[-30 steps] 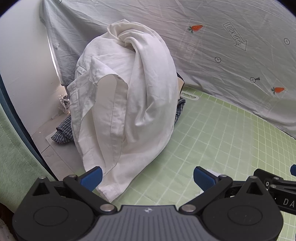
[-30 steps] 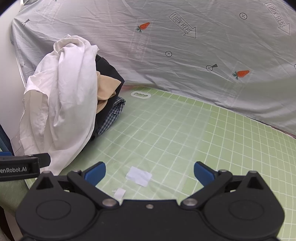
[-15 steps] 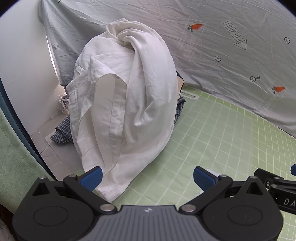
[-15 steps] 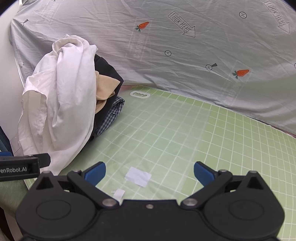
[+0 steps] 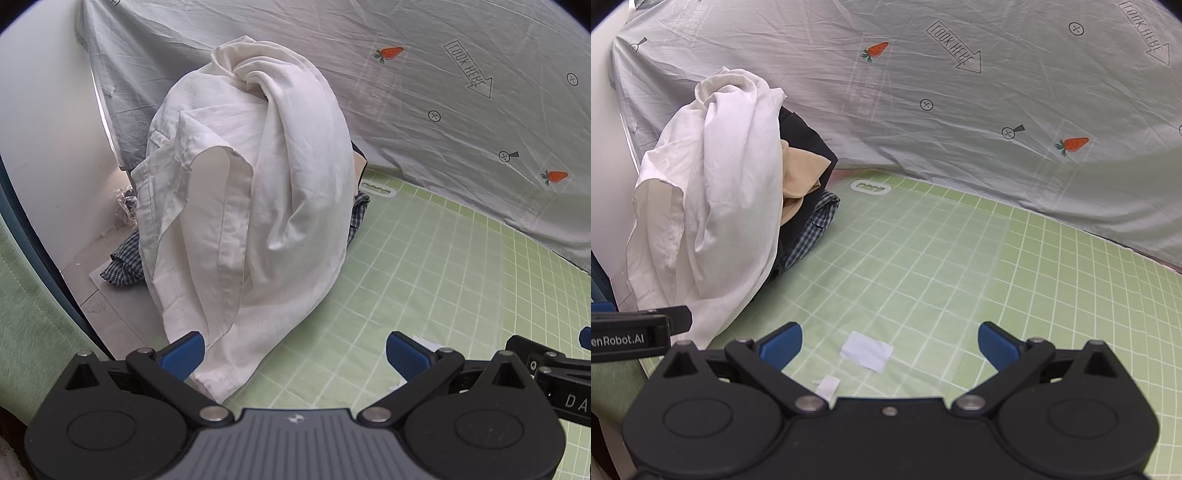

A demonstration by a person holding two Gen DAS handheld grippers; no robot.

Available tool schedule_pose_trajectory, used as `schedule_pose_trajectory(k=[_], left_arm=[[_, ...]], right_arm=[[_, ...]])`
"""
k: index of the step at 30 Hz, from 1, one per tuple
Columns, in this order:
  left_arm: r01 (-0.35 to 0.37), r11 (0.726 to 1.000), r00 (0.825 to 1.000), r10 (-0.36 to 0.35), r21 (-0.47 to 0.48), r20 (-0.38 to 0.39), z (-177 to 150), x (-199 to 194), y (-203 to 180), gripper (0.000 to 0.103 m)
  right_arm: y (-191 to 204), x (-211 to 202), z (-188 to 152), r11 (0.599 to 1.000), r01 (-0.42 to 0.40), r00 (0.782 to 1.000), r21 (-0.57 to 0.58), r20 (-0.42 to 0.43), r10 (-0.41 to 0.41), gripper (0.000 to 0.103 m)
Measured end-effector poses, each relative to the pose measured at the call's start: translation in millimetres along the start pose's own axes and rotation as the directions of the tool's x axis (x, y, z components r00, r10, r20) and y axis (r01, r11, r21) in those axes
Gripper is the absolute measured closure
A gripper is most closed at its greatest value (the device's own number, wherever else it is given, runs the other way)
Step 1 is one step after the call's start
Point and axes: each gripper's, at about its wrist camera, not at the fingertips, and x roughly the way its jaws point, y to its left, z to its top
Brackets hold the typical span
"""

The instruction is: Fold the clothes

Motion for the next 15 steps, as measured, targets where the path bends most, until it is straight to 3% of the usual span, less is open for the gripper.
schedule_pose_trajectory(k=[15], left_arm=[[0.011, 1.000, 1.000, -0.011, 0.007, -0.010, -1.5, 1.7, 0.1, 0.000]], right_arm=[[0.0, 0.5, -1.0, 1.000, 0.002, 1.000, 0.004, -0.001, -0.002, 0.000]])
